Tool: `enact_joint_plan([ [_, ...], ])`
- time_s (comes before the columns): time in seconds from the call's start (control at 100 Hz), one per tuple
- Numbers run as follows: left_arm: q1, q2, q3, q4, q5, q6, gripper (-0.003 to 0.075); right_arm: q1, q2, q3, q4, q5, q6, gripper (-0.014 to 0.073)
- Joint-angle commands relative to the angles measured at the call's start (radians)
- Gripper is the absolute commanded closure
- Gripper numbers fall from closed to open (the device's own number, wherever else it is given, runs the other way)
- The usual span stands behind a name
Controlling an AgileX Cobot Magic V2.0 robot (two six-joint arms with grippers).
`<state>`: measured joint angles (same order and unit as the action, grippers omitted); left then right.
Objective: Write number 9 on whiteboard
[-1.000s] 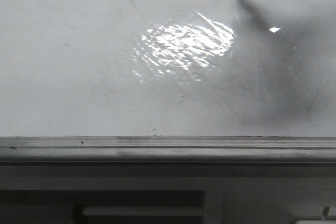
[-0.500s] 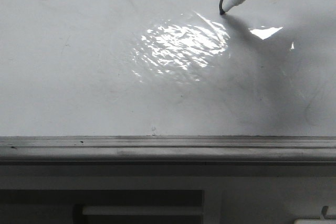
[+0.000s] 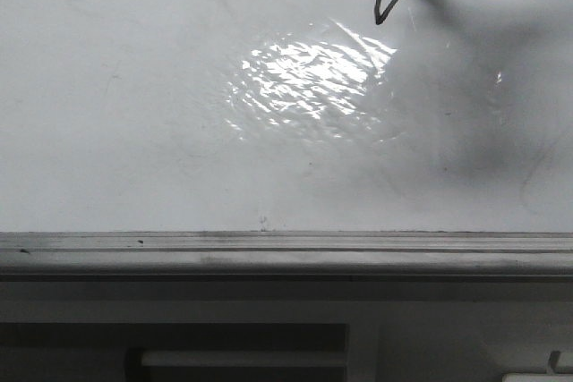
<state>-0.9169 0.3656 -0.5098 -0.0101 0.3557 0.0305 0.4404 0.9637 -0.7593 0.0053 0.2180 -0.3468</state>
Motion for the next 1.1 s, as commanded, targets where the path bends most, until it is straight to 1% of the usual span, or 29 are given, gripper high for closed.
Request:
enact_joint_plan([
  [0.0,0.0,0.007,-0.027,0.01,-0.08,-0.009,0.0741,-0.024,0.007,-0.023,-0.048,0.02,-0.011,0.0634],
  [0.06,0.0,0.007,-0.027,0.01,-0.08,-0.009,0.0741,-0.024,0.007,-0.023,-0.043,0.062,-0.011,0.0634],
  [0.14,0.0,0.007,-0.027,0.01,-0.08,-0.009,0.0741,-0.024,0.007,-0.023,-0.029,0.164,-0.011,0.0634],
  [0.23,0.0,0.007,-0.027,0.01,-0.08,-0.009,0.0741,-0.006,0.004,0.001,0.023,0.27,-0.011,0.0634],
  [0.28,0.0,0.007,-0.027,0.01,-0.08,-0.009,0.0741,0.015,-0.011,0.027,0.052,0.302,-0.011,0.0634],
  [0.36,0.0,0.007,-0.027,0.01,-0.08,-0.009,0.0741,0.062,-0.033,0.08,0.088,0.307,-0.011,0.0634],
  [0.45,0.0,0.007,-0.027,0.01,-0.08,-0.009,0.0741,0.102,-0.048,0.133,0.096,0.297,0.007,0.0634],
  [0.57,0.0,0.007,-0.027,0.01,-0.08,-0.009,0.0741,0.107,-0.048,0.152,0.096,0.289,0.016,0.0634],
  [0.7,0.0,0.007,-0.027,0.01,-0.078,-0.009,0.0741,0.107,-0.052,0.143,0.096,0.243,0.016,0.0634],
  [0.84,0.0,0.007,-0.027,0.01,-0.078,-0.009,0.0741,0.111,-0.088,0.076,0.096,0.243,0.009,0.0634],
  [1.01,0.0,0.019,-0.027,0.01,-0.078,-0.009,0.0737,0.179,-0.159,-0.053,0.096,0.269,0.0,0.0636],
  [1.06,0.0,0.046,-0.027,0.003,-0.078,-0.009,0.0706,0.208,-0.163,-0.091,0.096,0.296,-0.003,0.0637],
  [1.09,0.0,0.066,-0.027,0.001,-0.078,-0.009,0.0656,0.225,-0.163,-0.112,0.096,0.322,-0.01,0.0637],
])
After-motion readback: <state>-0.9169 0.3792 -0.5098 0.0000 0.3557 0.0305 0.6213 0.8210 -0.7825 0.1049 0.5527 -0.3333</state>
